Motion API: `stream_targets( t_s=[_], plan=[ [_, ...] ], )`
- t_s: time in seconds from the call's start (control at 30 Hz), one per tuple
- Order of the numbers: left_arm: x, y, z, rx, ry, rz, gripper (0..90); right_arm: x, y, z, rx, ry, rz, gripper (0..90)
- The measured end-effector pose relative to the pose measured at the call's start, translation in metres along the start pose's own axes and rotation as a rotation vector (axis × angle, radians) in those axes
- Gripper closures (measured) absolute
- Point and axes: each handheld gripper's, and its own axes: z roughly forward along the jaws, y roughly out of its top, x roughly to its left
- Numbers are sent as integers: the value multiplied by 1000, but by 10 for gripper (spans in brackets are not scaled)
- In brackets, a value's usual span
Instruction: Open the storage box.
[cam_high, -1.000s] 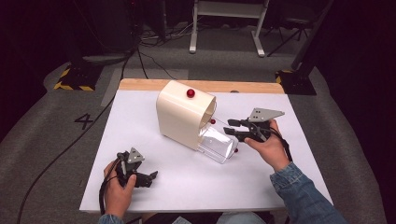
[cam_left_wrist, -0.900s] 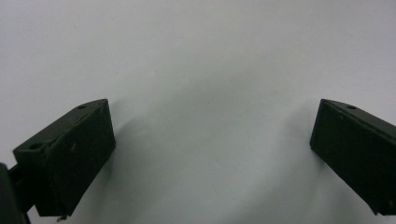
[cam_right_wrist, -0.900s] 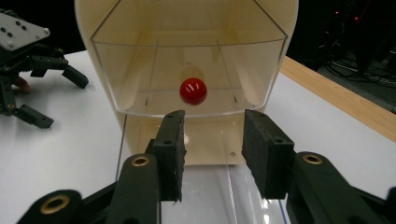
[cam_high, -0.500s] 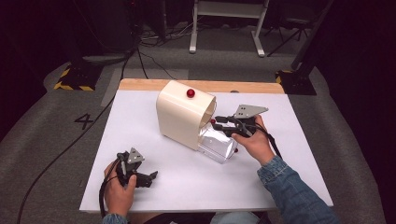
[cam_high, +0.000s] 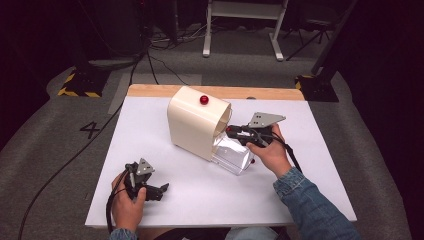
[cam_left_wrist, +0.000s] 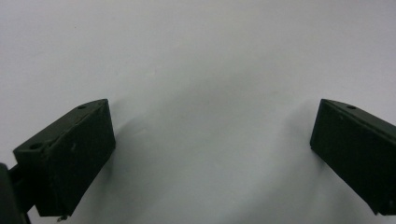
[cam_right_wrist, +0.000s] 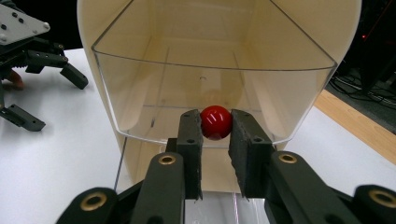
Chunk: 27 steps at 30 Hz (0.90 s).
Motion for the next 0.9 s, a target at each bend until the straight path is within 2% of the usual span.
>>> stream_targets(
  t_s=[0.5, 0.9],
  plan=[
    [0, 1, 0, 5, 2, 1, 0, 4, -9, -39, 0, -19, 12, 749],
    [0, 1, 0, 10, -2, 0, 0, 8, -17, -62, -2, -31, 17, 749]
  ],
)
